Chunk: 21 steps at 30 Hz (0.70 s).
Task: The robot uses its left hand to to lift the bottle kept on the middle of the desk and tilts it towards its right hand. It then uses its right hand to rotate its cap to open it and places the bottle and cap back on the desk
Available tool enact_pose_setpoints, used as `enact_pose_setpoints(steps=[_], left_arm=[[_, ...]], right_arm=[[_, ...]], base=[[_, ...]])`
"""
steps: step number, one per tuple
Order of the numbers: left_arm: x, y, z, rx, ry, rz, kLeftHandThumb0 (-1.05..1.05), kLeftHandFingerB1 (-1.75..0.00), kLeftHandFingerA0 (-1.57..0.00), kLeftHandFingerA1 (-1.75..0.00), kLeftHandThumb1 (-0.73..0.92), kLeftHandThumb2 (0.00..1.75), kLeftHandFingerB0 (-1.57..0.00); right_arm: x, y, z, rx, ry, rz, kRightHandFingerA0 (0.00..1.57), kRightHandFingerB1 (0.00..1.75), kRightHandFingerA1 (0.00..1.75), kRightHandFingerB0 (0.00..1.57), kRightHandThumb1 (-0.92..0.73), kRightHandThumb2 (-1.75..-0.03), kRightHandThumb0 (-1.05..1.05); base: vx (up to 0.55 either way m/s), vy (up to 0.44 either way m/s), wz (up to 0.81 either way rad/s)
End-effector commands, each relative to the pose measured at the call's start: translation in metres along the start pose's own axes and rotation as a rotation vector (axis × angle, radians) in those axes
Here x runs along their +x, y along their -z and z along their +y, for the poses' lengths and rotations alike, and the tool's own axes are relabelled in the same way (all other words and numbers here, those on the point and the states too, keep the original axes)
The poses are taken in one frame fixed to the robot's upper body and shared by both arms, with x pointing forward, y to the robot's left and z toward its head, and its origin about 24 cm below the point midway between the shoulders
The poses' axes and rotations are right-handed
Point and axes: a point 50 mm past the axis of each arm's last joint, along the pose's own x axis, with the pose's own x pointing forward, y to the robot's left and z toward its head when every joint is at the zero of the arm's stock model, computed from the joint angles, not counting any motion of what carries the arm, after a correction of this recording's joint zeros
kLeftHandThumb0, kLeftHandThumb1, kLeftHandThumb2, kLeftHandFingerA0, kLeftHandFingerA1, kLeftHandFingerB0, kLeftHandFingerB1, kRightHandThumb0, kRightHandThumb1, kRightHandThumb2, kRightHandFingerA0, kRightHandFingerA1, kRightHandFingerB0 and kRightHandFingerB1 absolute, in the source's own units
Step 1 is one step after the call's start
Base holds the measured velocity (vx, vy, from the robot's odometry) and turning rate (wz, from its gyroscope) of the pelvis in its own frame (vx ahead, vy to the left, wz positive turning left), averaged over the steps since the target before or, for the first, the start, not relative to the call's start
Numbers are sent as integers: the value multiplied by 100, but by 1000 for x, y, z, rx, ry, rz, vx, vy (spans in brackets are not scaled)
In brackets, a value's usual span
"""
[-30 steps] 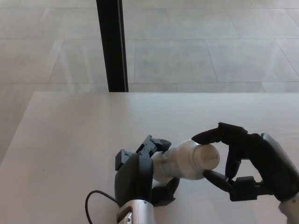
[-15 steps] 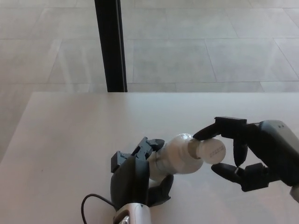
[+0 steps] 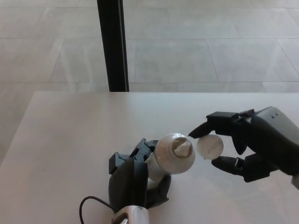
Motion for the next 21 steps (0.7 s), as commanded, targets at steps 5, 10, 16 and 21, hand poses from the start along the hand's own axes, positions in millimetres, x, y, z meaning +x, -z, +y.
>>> enact_pose_setpoints(steps=[5, 10, 16, 21], left_arm=[[5, 27, 28, 84, 30, 128, -12, -165, -86, -175, 72, 85, -67], [21, 37, 67, 236, 5, 96, -14, -151, -82, -175, 67, 96, -64], [56, 7, 129, 723, 114, 55, -24, -70, -79, -155, 70, 81, -65], [72, -28, 164, 1211, 169, 47, -37, -61, -77, -108, 75, 65, -60]], right_arm=[[-19, 41, -50, -113, 163, 180, 95, 86, 163, 93, -47, -98, -16], [-48, 71, -50, -56, 233, 390, 102, 93, 145, 97, -45, -108, -13], [-74, 78, -8, 4, 115, 526, 99, 88, 141, 100, -46, -99, -13], [-88, 71, 47, 66, -60, 568, 98, 84, 144, 97, -50, -91, -17]], base=[[0, 0, 0], [0, 0, 0], [0, 0, 0], [0, 0, 0]])
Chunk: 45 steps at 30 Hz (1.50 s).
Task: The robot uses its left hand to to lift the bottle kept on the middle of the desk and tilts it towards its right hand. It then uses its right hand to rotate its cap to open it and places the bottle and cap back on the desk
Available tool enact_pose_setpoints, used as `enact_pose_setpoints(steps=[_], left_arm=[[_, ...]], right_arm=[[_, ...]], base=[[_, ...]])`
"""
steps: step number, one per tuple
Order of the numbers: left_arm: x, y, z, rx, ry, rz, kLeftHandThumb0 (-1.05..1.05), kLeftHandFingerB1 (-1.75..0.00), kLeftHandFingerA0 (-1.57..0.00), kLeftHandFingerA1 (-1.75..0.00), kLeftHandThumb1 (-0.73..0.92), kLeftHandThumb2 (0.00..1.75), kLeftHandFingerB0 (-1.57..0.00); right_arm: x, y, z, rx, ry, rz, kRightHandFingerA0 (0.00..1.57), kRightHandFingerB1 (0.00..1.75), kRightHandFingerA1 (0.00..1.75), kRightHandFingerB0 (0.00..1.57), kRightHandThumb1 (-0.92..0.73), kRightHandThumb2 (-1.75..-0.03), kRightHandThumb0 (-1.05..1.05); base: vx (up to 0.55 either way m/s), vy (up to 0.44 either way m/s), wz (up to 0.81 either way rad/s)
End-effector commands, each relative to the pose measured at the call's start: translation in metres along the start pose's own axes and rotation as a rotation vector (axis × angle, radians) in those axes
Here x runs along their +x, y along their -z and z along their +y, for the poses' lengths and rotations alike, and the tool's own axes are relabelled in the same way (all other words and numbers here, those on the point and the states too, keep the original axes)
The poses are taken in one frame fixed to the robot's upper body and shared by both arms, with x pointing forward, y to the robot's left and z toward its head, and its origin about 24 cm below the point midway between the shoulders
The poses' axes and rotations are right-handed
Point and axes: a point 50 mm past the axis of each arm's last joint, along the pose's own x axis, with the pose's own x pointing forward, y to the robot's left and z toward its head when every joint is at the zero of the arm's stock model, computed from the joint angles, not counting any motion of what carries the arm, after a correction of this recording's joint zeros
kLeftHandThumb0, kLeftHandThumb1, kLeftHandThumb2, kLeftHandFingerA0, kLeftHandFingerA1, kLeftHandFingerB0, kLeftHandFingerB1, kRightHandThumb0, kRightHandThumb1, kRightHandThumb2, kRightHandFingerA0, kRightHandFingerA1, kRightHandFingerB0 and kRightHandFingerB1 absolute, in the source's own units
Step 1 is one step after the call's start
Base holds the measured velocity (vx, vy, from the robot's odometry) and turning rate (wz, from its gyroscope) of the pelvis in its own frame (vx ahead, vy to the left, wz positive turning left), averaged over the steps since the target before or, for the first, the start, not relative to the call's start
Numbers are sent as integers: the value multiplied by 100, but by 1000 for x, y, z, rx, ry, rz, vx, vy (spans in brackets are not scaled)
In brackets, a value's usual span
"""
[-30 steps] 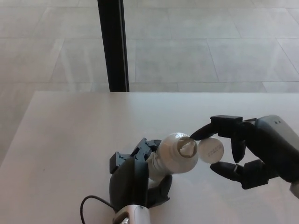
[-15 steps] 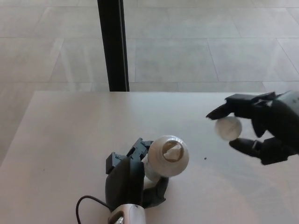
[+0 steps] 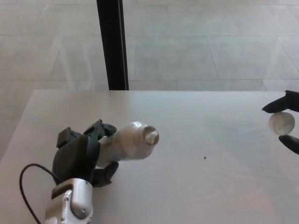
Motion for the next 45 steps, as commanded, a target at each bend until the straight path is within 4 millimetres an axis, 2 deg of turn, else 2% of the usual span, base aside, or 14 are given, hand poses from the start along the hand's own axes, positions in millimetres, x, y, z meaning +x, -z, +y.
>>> enact_pose_setpoints(steps=[1, 7, 9, 15, 17, 19, 23, 26, 32, 34, 35, 37, 40, 45], left_arm=[[37, -17, 81, 859, 239, 59, -36, -61, -77, -123, 72, 64, -56], [40, -35, 83, 1070, 248, 12, -44, -66, -84, -148, 71, 60, -54], [45, -57, 81, 1110, 281, -14, -44, -66, -73, -108, 70, 60, -59], [38, -85, 59, 1038, 359, -104, -43, -79, -72, -145, 68, 63, -59], [32, -92, 38, 1005, 420, -108, -53, -71, -84, -126, 74, 63, -60], [24, -96, 23, 944, 435, -158, -53, -68, -81, -111, 74, 61, -62], [4, -99, -2, 786, 438, -302, -44, -98, -84, -159, 62, 72, -72], [-2, -98, -10, 783, 440, -341, -47, -101, -86, -157, 66, 69, -74], [-12, -95, -21, 686, 472, -361, -43, -90, -84, -149, 64, 75, -72], [-16, -93, -26, 663, 484, -367, -45, -104, -90, -155, 65, 72, -79], [-16, -93, -27, 663, 488, -364, -47, -100, -87, -142, 66, 67, -78], [-17, -92, -28, 651, 481, -361, -46, -102, -89, -144, 64, 72, -79], [-17, -91, -28, 619, 471, -362, -42, -109, -88, -159, 60, 78, -80], [-18, -88, -26, 593, 456, -354, -42, -96, -86, -148, 65, 72, -76]], right_arm=[[-48, 16, 82, 60, -230, 210, 98, 85, 146, 97, -49, -93, -22], [-51, 4, 109, 65, -320, 186, 99, 82, 138, 95, -52, -89, -20], [-48, -2, 122, 65, -357, 174, 96, 80, 146, 94, -55, -89, -22], [-43, -11, 141, 57, -471, 199, 89, 86, 148, 90, -65, -84, -22], [-43, -10, 149, 45, -558, 231, 84, 84, 151, 89, -69, -76, -20], [-44, -7, 158, 47, -597, 249, 88, 78, 144, 92, -65, -77, -19], [-52, 4, 172, -28, -686, 263, 87, 71, 105, 91, -61, -65, -23], [-56, 12, 176, -72, -736, 325, 83, 66, 94, 87, -68, -67, -25], [-59, 24, 184, -126, -778, 404, 68, 52, 70, 58, -70, -60, -28], [-62, 31, 189, -150, -812, 469, 57, 54, 74, 36, -53, -87, -44], [-63, 33, 188, -178, -841, 482, 38, 36, 60, 35, -69, -60, -44], [-65, 35, 188, -234, -870, 499, 15, 33, 54, 24, -71, -62, -58], [-67, 40, 188, -248, -895, 554, 0, 28, 0, 9, -58, -76, -76], [-63, 41, 184, -245, -904, 604, 0, 8, 36, 0, -63, -103, -105]], base=[[0, 0, 0], [0, 0, 0], [0, 0, 0], [0, 0, 0], [0, 0, 0], [0, 0, 0], [0, 0, 0], [0, 0, 0], [0, 0, 0], [0, 0, 0], [0, 0, 0], [0, 0, 0], [0, 0, 0], [0, 0, 0]])
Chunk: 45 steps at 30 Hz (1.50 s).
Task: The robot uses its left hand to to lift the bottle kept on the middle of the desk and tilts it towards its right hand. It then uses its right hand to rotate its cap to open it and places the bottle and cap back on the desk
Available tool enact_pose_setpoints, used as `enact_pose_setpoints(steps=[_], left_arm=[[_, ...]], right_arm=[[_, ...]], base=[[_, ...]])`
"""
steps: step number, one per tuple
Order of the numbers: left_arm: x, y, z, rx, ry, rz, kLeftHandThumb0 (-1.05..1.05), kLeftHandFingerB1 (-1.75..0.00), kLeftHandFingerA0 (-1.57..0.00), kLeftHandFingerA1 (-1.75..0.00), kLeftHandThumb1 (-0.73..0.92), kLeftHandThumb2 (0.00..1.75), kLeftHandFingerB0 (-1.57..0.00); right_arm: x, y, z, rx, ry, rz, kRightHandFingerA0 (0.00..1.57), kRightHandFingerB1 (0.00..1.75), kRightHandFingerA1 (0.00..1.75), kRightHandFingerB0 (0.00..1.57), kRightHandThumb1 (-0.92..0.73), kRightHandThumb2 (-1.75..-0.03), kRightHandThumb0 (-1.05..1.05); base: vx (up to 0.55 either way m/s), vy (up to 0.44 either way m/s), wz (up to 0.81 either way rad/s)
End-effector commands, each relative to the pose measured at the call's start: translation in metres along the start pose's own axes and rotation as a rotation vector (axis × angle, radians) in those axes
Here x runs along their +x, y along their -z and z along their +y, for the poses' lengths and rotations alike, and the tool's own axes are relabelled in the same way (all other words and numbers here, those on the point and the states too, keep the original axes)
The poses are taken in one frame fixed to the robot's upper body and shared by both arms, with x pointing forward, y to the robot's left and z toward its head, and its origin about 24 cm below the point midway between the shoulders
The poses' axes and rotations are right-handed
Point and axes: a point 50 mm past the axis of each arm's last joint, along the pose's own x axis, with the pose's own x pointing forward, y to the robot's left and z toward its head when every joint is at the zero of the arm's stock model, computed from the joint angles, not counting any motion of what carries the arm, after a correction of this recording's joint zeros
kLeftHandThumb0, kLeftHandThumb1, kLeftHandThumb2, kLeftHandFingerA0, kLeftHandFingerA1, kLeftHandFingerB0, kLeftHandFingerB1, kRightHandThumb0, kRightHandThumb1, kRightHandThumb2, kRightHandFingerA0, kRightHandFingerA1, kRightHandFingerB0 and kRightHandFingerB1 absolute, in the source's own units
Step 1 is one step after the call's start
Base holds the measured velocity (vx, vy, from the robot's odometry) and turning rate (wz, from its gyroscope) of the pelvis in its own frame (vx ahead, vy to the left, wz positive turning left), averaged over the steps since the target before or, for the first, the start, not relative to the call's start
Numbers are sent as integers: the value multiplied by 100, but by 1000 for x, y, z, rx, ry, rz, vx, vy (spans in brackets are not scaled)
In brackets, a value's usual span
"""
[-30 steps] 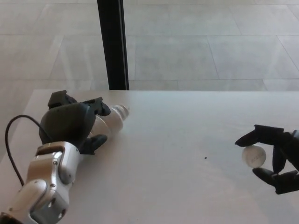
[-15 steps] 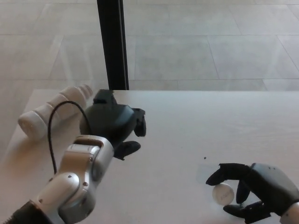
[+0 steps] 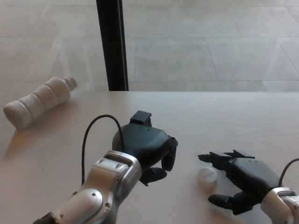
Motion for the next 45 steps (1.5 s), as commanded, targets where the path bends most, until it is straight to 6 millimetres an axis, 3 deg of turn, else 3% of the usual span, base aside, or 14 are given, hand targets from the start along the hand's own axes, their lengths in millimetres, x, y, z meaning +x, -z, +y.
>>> enact_pose_setpoints(steps=[1, 9, 16, 17, 18, 19, 20, 23, 27, 31, 36, 38, 39, 45], left_arm=[[-9, 3, -12, 21, 62, 44, -40, -98, -88, -150, 63, 73, -78], [-12, 8, -15, 19, 70, 64, -41, -91, -90, -134, 67, 68, -82], [-16, 14, -22, 4, 47, 75, -39, -134, -92, -174, 60, 73, -81], [-17, 15, -23, -4, 42, 74, -45, -116, -120, -134, 44, 98, -100], [-21, 19, -26, -3, 42, 74, -37, -120, -93, -168, 57, 77, -86], [-25, 24, -28, -5, 44, 87, -43, -114, -118, -133, 44, 97, -97], [-29, 29, -31, -9, 46, 98, -38, -141, -90, -175, 61, 71, -81], [-40, 43, -38, -46, 40, 135, -46, -118, -117, -136, 46, 94, -94], [-70, 91, -42, -393, 58, 309, -56, -51, -74, -122, 66, 60, -58], [-107, 149, -46, -841, 14, 508, -64, -41, -41, -67, 66, 60, -27], [-159, 205, -55, -989, -65, 675, -78, -49, -22, -66, 70, 62, -25], [-179, 225, -60, -1054, -134, 763, -82, -62, -26, -68, 55, 99, -33], [-187, 231, -62, -1078, -168, 798, -83, -64, -31, -77, 68, 61, -36], [-259, 266, -91, -1534, -636, 994, -83, -69, -29, -78, 61, 59, -36]], right_arm=[[-28, 55, 52, -130, -364, 471, 0, 0, 0, 0, -68, -81, -103], [-28, 48, 30, -109, -229, 393, 0, 0, 0, 0, -83, -65, -105], [-38, 46, -8, 40, -58, 335, 0, 0, 0, 0, -67, -86, -100], [-39, 48, -14, 49, -24, 326, 0, 0, 0, 0, -67, -85, -101], [-43, 51, -29, 75, 49, 328, 0, 0, 0, 0, -67, -86, -101], [-49, 54, -46, 114, 114, 329, 0, 0, 0, 0, -79, -67, -100], [-56, 56, -61, 148, 170, 326, 0, 0, 0, 0, -76, -71, -96], [-71, 64, -84, 205, 256, 309, 0, 1, 0, 0, -63, -84, -98], [-111, 87, -125, 336, 408, 290, 0, 0, 17, 0, -62, -99, -102], [-155, 111, -149, 481, 558, 293, 0, 0, 11, 7, -64, -93, -102], [-204, 144, -147, 565, 769, 443, 0, 21, 13, 3, -65, -93, -102], [-225, 157, -139, 655, 868, 521, 0, 30, 0, 6, -59, -77, -71], [-232, 163, -135, 675, 898, 561, 0, 34, 0, 10, -63, -76, -64], [-277, 194, -95, 864, 1115, 852, 0, 39, 11, 18, -62, -75, -51]], base=[[0, 0, 0], [0, 0, 0], [0, 0, 0], [0, 0, 0], [0, 0, 0], [0, 0, 0], [0, 0, 0], [0, 0, 0], [0, 0, 0], [0, 0, 0], [0, 0, 0], [0, 0, 0], [0, 0, 0], [0, 0, 0]])
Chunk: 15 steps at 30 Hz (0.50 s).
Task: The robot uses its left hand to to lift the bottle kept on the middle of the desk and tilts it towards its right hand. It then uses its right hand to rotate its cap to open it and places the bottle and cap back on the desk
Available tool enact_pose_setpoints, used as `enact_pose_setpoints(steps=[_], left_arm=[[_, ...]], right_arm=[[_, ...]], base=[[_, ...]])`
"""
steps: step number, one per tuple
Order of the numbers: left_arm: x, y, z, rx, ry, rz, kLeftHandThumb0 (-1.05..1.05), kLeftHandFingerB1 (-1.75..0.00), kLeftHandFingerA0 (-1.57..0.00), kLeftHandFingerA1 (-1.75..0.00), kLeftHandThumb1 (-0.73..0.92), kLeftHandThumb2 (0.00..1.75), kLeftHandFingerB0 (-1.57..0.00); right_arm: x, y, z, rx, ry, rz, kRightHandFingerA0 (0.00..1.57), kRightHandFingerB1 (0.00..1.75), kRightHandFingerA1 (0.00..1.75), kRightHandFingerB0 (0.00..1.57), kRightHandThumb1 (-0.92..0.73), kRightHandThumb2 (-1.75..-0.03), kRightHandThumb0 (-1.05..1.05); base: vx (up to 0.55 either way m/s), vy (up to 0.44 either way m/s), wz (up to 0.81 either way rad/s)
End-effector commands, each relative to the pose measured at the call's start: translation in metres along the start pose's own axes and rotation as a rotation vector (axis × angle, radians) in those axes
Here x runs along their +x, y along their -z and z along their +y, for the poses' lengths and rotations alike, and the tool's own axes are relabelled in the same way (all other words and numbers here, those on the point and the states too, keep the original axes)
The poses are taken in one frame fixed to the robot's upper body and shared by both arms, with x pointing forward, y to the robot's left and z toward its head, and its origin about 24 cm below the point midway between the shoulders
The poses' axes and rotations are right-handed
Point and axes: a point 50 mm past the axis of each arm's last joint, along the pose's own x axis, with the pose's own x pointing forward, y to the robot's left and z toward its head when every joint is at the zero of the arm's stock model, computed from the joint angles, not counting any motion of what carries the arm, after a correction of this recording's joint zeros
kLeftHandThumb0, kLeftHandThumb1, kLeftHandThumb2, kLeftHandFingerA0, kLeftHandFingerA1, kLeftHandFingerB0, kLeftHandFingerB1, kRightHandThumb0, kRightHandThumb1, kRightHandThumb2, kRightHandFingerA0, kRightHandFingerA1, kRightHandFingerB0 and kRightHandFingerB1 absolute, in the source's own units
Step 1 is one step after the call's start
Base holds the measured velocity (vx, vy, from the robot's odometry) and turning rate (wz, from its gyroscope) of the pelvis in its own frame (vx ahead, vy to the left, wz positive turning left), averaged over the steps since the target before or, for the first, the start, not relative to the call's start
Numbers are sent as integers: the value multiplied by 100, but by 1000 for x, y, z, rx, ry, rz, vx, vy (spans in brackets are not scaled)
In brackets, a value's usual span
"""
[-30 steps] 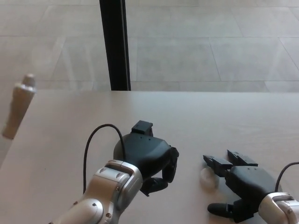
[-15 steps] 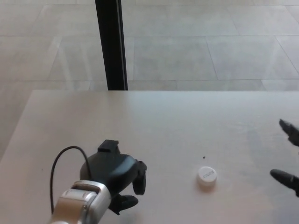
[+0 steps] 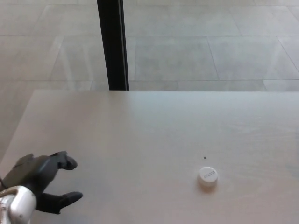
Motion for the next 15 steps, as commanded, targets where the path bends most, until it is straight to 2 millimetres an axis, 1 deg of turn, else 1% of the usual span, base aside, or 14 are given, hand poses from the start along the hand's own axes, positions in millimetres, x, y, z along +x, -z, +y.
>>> enact_pose_setpoints(steps=[1, 2, 3, 4, 5, 6, 7, 8, 10, 11, 12, 13, 14, 15], left_arm=[[-76, 196, 30, -1218, -419, 360, -83, -69, -29, -78, 61, 59, -36], [-79, 199, 30, -1252, -435, 361, -82, -69, -28, -80, 60, 59, -35], [-88, 210, 26, -1342, -491, 383, -79, -69, -29, -72, 60, 59, -32], [-99, 223, 19, -1428, -550, 409, -81, -69, -23, -74, 66, 60, -25], [-103, 227, 16, -1439, -554, 400, -81, -69, -23, -74, 66, 60, -25], [-108, 233, 13, -1496, -618, 414, -83, -64, -28, -73, 62, 62, -33], [-115, 242, 6, -1535, -651, 420, -85, -65, -19, -72, 72, 62, -27], [-122, 249, 0, -1581, -702, 430, -84, -64, -17, -70, 71, 62, -27], [-137, 260, -11, -1660, -808, 463, -86, -66, -19, -66, 71, 62, -27], [-143, 264, -16, -1677, -835, 475, -86, -70, -22, -71, 75, 63, -24], [-150, 267, -22, -1741, -900, 472, -85, -71, -19, -68, 72, 64, -23], [-155, 270, -27, -1775, -944, 480, -84, -71, -20, -68, 76, 63, -20], [-166, 276, -37, -1820, -1006, 504, -85, -80, -15, -76, 78, 63, -10], [-177, 282, -49, -1883, -1072, 525, -85, -82, -13, -79, 79, 63, -10]], right_arm=[[-81, 130, -68, 637, 559, 464, 0, 39, 11, 18, -62, -75, -51], [-83, 133, -66, 652, 564, 477, 0, 30, 13, 20, -69, -61, -46], [-89, 143, -62, 706, 592, 506, 0, 37, 17, 21, -62, -66, -41], [-97, 153, -56, 771, 629, 547, 0, 38, 12, 18, -62, -69, -44], [-100, 157, -54, 783, 635, 573, 0, 38, 12, 18, -62, -69, -44], [-102, 160, -52, 817, 657, 594, 0, 38, 8, 18, -62, -69, -42], [-105, 165, -48, 839, 704, 641, 0, 36, 23, 20, -64, -65, -40], [-109, 169, -45, 867, 750, 666, 0, 34, 29, 26, -66, -59, -41], [-115, 178, -39, 841, 757, 737, 0, 36, 28, 21, -65, -65, -41], [-117, 181, -36, 858, 742, 755, 0, 41, 26, 14, -65, -75, -48], [-119, 185, -32, 931, 760, 775, 0, 36, 32, 18, -72, -61, -42], [-121, 187, -29, 1007, 787, 780, 0, 38, 34, 18, -71, -61, -41], [-125, 191, -22, 1138, 838, 775, 0, 38, 46, 12, -73, -61, -36], [-128, 194, -14, 1232, 886, 788, 0, 38, 62, 14, -72, -61, -36]], base=[[0, 0, 0], [0, 0, 0], [0, 0, 0], [0, 0, 0], [0, 0, 0], [0, 0, 0], [0, 0, 0], [0, 0, 0], [0, 0, 0], [0, 0, 0], [0, 0, 0], [0, 0, 0], [0, 0, 0], [0, 0, 0]])
